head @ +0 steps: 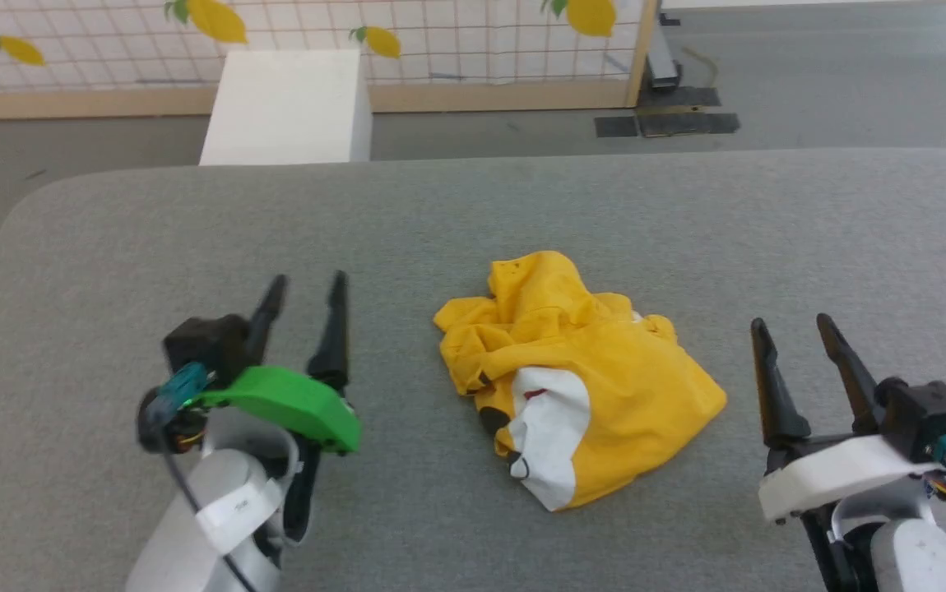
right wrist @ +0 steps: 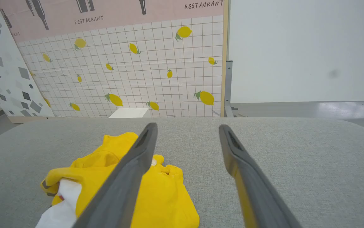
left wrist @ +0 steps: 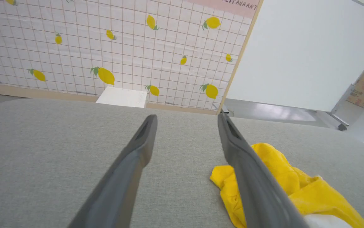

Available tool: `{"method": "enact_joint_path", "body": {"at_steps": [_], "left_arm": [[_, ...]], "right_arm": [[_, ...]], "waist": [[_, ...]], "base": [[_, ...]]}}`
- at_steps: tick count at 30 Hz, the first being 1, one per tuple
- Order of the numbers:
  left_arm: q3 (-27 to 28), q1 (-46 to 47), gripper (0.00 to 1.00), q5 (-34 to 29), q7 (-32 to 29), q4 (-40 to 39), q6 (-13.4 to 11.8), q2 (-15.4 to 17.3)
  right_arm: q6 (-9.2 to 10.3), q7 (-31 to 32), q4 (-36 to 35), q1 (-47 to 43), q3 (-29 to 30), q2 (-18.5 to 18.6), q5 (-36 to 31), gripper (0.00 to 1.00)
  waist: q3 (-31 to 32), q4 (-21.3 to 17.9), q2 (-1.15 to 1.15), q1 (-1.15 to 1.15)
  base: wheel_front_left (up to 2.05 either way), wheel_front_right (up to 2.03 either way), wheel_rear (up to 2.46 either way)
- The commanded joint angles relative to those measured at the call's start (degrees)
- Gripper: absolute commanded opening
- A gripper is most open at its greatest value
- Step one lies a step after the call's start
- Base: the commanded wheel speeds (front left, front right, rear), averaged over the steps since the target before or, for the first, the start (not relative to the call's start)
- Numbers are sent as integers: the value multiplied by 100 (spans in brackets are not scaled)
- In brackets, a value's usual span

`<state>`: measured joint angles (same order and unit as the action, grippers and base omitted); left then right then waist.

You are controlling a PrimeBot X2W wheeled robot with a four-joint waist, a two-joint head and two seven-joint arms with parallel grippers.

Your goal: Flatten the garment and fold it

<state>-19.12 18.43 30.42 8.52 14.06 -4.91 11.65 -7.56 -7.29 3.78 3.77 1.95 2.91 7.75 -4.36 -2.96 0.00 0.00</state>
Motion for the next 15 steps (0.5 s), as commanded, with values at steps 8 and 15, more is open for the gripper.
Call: {"method": "enact_joint_path", "body": {"at_steps": [8, 15], "left_arm": [[631, -378, 100, -618, 642, -346, -134, 93], [1268, -742, 100, -1080, 646, -783, 89, -369]], "right_arm": [[8, 1077, 768, 794, 448, -3, 34, 100], [8, 2479, 1741, 1524, 749, -3, -185, 100]], "waist": [[-383, 510, 0, 0], [-633, 792, 0, 0]], "base": [[0, 0, 0], [0, 0, 0]]}}
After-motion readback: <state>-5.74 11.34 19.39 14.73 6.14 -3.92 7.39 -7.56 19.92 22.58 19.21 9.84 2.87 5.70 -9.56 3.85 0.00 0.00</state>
